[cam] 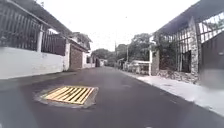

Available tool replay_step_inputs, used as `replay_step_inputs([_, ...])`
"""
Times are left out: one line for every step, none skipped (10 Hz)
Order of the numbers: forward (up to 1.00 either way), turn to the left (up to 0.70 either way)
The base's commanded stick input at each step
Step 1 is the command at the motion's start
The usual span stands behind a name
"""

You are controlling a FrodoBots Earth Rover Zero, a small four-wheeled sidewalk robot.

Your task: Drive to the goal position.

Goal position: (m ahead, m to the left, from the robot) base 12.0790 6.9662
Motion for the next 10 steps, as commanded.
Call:
replay_step_inputs([0.5, 0.0])
replay_step_inputs([0.5, 0.0])
replay_step_inputs([0.5, 0.0])
replay_step_inputs([0.5, 0.0])
replay_step_inputs([0.5, 0.0])
replay_step_inputs([0.5, 0.0])
replay_step_inputs([0.5, 0.0])
replay_step_inputs([0.5, 0.0])
replay_step_inputs([0.5, 0.0])
replay_step_inputs([0.5, 0.0])
